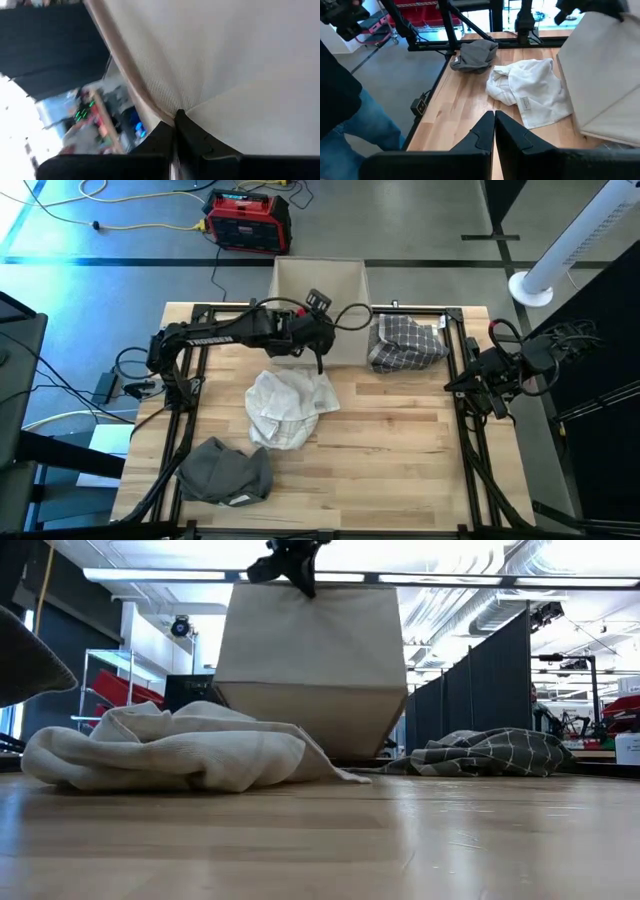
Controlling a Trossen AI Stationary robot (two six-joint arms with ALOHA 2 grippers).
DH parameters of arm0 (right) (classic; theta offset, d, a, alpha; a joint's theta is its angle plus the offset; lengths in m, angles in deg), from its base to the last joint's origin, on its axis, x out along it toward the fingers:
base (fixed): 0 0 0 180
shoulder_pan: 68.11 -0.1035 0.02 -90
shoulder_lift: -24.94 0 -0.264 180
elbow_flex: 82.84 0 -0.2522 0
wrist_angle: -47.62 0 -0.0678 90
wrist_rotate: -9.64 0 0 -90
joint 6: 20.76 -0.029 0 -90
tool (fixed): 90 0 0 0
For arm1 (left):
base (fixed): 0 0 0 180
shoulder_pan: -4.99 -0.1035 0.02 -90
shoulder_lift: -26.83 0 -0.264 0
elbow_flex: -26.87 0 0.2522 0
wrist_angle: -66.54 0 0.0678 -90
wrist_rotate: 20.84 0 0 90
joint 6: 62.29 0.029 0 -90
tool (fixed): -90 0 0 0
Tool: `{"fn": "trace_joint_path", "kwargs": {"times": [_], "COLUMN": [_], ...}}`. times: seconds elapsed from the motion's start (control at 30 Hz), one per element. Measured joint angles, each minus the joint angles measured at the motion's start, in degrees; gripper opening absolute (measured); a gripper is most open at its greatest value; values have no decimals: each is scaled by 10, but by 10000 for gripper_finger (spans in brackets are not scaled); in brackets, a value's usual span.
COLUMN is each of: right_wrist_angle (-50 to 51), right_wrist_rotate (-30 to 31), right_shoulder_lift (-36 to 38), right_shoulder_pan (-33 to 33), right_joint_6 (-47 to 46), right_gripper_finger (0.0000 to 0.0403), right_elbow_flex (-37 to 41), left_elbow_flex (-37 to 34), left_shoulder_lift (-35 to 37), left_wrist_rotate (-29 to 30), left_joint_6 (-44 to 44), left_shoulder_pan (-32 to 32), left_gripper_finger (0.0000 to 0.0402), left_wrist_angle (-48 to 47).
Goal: Fold towel
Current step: Move the laundry organizer to the top center of the table
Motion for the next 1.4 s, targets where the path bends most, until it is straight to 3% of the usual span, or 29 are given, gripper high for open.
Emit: {"fn": "trace_joint_path", "kwargs": {"times": [0.1,0.27,0.57,0.77,0.9,1.23,1.4], "right_wrist_angle": [1,3,2,2,3,6,8], "right_wrist_rotate": [3,7,9,8,9,23,25], "right_shoulder_lift": [0,0,0,0,0,0,0], "right_shoulder_pan": [0,0,0,0,0,0,0], "right_joint_6": [-1,-4,-32,-35,-34,-10,-4], "right_gripper_finger": [0,0,0,0,0,0,0], "right_elbow_flex": [0,0,0,0,0,0,0], "left_elbow_flex": [0,-4,-138,-230,-253,-252,-252], "left_shoulder_lift": [1,9,10,10,12,28,42], "left_wrist_rotate": [49,8,-41,-72,-87,-116,-120], "left_joint_6": [22,-12,13,94,103,55,30], "left_shoulder_pan": [17,3,-70,-81,-72,-2,1], "left_gripper_finger": [2,2,2,2,3,2,2], "left_wrist_angle": [5,13,104,223,216,97,95]}}
